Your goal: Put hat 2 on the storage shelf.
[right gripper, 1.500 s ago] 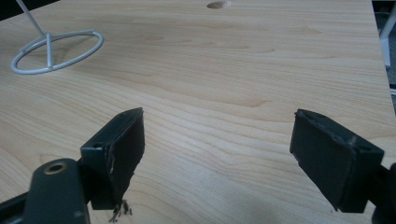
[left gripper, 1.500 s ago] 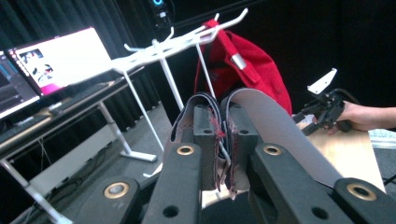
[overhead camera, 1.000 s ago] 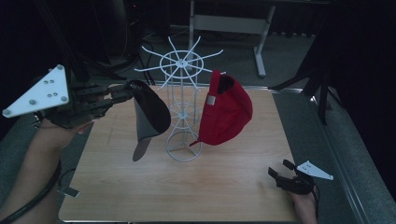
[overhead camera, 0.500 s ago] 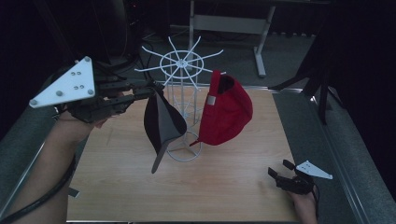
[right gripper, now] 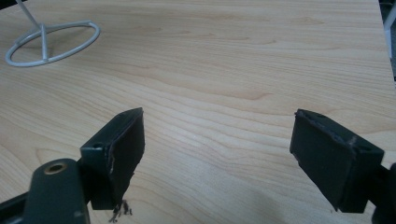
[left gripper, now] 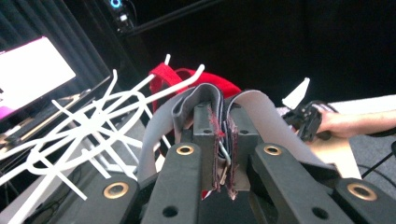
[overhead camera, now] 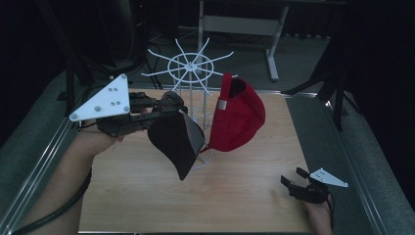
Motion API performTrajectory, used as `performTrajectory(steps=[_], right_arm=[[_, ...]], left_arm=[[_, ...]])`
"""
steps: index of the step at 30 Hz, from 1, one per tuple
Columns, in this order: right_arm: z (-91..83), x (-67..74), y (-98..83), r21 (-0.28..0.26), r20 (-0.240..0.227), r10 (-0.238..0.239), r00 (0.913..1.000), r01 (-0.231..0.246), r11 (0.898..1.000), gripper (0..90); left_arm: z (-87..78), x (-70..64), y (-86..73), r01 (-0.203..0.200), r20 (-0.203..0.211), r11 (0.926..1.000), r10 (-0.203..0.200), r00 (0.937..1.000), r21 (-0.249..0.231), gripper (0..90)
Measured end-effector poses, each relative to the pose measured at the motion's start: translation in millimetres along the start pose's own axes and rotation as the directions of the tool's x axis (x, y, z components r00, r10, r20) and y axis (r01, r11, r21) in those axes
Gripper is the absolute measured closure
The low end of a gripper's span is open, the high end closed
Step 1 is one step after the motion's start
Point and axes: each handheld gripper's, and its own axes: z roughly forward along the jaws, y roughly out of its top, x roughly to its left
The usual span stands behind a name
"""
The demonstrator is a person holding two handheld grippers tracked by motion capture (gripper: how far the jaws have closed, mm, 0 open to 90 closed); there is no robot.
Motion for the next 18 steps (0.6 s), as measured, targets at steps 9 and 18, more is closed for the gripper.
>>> performTrajectory(steps=[9,18], right_arm=[[-0.1,-0.4,0.0,-0.001,0.001,0.005,1.0,-0.005,1.0,17.8],[-0.3,-0.9,-0.1,-0.005,-0.001,0.01,1.0,-0.01,1.0,17.8]], left_arm=[[8.2,-5.8,-11.7,0.005,0.0,0.9997,-0.005,1.0,0.026,85.0],[8.4,-11.8,-28.6,0.036,-0.015,0.9991,-0.036,0.9992,0.024,84.9]])
